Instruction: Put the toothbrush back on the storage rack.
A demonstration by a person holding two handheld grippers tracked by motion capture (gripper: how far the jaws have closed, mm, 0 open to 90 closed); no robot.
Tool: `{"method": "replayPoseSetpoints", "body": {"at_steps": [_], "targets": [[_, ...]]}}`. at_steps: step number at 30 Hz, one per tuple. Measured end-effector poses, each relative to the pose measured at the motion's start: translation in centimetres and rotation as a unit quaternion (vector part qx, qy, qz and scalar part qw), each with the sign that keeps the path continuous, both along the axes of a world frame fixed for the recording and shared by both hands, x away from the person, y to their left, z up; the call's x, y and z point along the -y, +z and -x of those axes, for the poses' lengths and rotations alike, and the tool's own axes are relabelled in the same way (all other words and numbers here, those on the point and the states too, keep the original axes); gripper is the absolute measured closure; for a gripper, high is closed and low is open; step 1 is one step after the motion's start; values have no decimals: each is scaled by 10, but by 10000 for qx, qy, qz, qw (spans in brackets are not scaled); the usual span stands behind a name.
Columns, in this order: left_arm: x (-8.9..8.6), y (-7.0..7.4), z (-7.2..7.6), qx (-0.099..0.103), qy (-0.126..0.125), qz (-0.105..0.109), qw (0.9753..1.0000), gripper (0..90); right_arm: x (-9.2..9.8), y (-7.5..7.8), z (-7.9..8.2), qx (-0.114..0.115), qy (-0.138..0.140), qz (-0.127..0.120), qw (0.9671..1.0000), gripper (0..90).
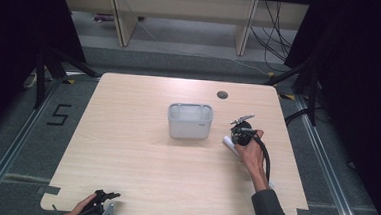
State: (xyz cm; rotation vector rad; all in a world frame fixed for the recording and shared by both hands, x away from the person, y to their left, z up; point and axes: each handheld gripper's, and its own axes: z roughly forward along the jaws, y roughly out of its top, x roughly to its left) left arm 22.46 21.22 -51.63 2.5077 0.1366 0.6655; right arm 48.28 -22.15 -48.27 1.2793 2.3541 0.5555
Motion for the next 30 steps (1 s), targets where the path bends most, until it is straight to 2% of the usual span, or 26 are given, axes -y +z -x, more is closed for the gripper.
{"method": "replayPoseSetpoints", "body": {"at_steps": [3,4,6,8,10,12,15,16,22,23,24,25,29,30], "targets": [[0,0,0,-10,0,29,10000,154,-4,-1,1,-38,66,1,10000,895],[0,0,0,-13,6,32,10000,154,-9,-1,3,-125,134,-31,9998,894],[0,-1,0,29,33,47,10000,154,-12,1,4,-34,235,51,9997,890],[0,-1,0,25,33,52,10000,154,-14,2,6,-128,317,7,9994,890],[0,-1,0,25,32,51,10000,154,-20,2,10,-168,251,32,9995,890],[0,-1,0,29,28,59,10000,154,-23,2,13,-173,382,86,9991,890],[0,-1,0,18,29,79,10000,154,-27,3,17,-197,411,75,9989,890],[0,-1,0,29,25,54,10000,154,-30,5,21,-189,513,81,9985,890],[0,0,0,-22,10,54,10000,154,-37,4,32,-234,664,61,9975,890],[0,0,0,-13,21,56,10000,154,-39,5,34,-318,645,44,9974,890],[0,0,0,-17,7,31,10000,154,-41,5,38,-294,733,111,9968,890],[0,-1,0,22,30,89,10000,154,-43,5,40,-351,694,102,9969,890],[0,0,0,-23,15,55,10000,154,-47,4,47,-357,970,117,9946,891],[0,0,0,-13,17,52,10000,154,-49,4,50,-413,915,113,9949,890]]}}
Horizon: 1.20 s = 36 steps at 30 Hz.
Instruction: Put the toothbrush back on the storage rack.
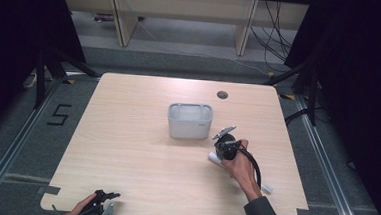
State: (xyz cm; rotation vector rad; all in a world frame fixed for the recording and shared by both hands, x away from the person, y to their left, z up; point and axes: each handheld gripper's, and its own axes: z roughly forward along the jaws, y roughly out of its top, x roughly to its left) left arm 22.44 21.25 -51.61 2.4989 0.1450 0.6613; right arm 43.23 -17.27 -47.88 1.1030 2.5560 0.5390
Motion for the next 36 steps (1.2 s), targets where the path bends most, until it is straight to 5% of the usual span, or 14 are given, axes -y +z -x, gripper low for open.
{"method": "replayPoseSetpoints", "body": {"at_steps": [15,36], "targets": [[0,1,0,54,6,-6,10000,154,-9,-3,32,41,266,145,9995,885],[-1,1,0,73,8,6,10000,154,14,-1,70,2,399,-18,9992,871]]}}
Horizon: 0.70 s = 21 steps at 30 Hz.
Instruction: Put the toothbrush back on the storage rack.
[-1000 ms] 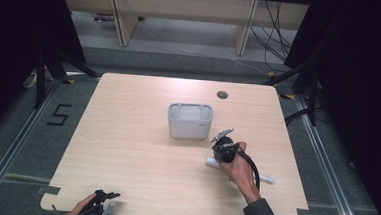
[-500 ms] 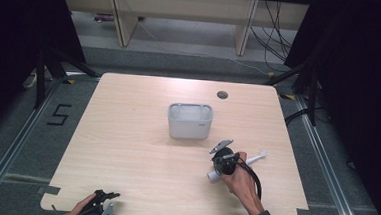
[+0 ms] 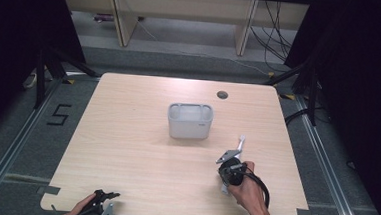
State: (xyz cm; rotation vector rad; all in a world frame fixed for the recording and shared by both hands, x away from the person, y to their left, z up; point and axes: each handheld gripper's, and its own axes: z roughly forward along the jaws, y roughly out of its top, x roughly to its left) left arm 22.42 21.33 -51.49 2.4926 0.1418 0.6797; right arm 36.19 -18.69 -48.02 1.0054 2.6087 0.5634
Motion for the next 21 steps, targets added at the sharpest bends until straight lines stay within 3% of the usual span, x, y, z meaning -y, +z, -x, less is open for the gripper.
{"method": "replayPoseSetpoints", "body": {"at_steps": [9,12,14,17,21], "targets": [[0,1,0,-33,-9,-45,10000,154,12,0,10,28,-39,-38,10000,857],[1,-2,0,1,-2,44,10000,154,15,2,10,18,-26,-128,9999,849],[0,-1,0,-31,-6,7,10000,154,17,4,11,10,-142,-138,9998,834],[0,-1,0,-31,0,2,10000,154,20,6,9,9,-30,-212,9998,824],[0,-2,0,-41,14,-12,10000,154,25,15,7,142,-150,-352,9992,763]]}}
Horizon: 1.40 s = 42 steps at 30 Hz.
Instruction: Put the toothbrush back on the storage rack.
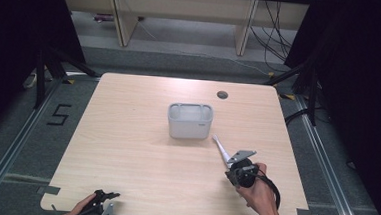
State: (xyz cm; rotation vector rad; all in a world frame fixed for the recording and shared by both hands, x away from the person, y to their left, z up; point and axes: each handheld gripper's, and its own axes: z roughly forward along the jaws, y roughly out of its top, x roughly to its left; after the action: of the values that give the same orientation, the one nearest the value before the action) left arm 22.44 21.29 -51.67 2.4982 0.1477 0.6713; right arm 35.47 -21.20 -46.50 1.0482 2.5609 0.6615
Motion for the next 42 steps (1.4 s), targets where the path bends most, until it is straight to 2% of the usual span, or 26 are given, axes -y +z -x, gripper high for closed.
{"method": "replayPoseSetpoints", "body": {"at_steps": [1,2,3,5,7,8,9,11,12,13,14,15,16,17,23,24,25,28,29,31,32,33,36,37,39,42], "targets": [[0,0,0,22,14,-2,10000,154,4,6,-3,-95,-135,-5,9999,702],[0,0,0,22,14,-2,10000,154,4,6,-3,-95,-135,-5,9999,702],[0,0,0,11,7,0,10000,154,8,12,-9,-52,-337,71,9994,643],[0,0,0,4,7,-28,10000,154,11,16,-18,-166,-430,67,9989,605],[-1,0,-1,-35,12,-45,10000,154,11,17,-25,-439,-582,66,9973,539],[-1,0,-1,-35,12,-45,10000,154,11,17,-25,-439,-582,66,9973,539],[-1,-1,-1,9,29,12,10000,153,11,16,-36,-636,-589,97,9962,524],[-1,-1,-1,11,25,-3,10000,154,11,15,-39,-695,-611,131,9956,509],[-1,-1,0,12,26,-4,10000,154,10,12,-45,-988,-597,255,9930,497],[-1,0,0,-16,21,-41,10000,154,8,7,-51,-1119,-602,360,9912,489],[-1,0,0,-16,21,-41,10000,154,8,7,-51,-1119,-602,360,9912,489],[-1,0,0,-20,23,-21,10000,154,5,3,-56,-1194,-608,481,9898,487],[-1,0,0,-15,27,-26,10000,154,6,1,-59,-1156,-506,487,9908,487],[-1,0,0,-7,24,-39,10000,154,4,2,-58,-1221,-608,499,9894,487],[-1,0,0,-19,24,-20,10000,154,-1,-3,-66,-1393,-531,634,9868,487],[-1,-1,0,17,21,35,10000,154,-2,-3,-67,-1451,-523,693,9856,491],[-1,0,0,-12,23,-42,10000,154,-4,-4,-70,-1554,-497,769,9836,497],[-1,0,0,-20,24,-29,10000,154,-6,-6,-72,-1618,-479,785,9825,518],[-1,0,0,-17,27,-29,10000,154,-6,-7,-75,-1629,-329,866,9823,538],[-1,0,0,-19,30,-18,10000,154,-7,-7,-74,-1698,-422,847,9809,544],[-1,-1,0,18,28,52,10000,154,-8,-7,-74,-1735,-409,856,9803,553],[-1,0,0,-17,30,-20,10000,154,-9,-6,-75,-1768,-391,877,9795,571],[-1,0,0,-21,28,-16,10000,154,-9,-7,-77,-1776,-303,894,9796,580],[-1,0,0,-23,29,-17,10000,154,-11,-7,-77,-1987,-459,938,9745,587],[-1,0,0,-28,29,-20,10000,154,-11,-7,-77,-1936,-437,964,9753,594],[-1,0,0,-20,29,-19,10000,154,-13,-8,-79,-2030,-431,988,9732,624]]}}
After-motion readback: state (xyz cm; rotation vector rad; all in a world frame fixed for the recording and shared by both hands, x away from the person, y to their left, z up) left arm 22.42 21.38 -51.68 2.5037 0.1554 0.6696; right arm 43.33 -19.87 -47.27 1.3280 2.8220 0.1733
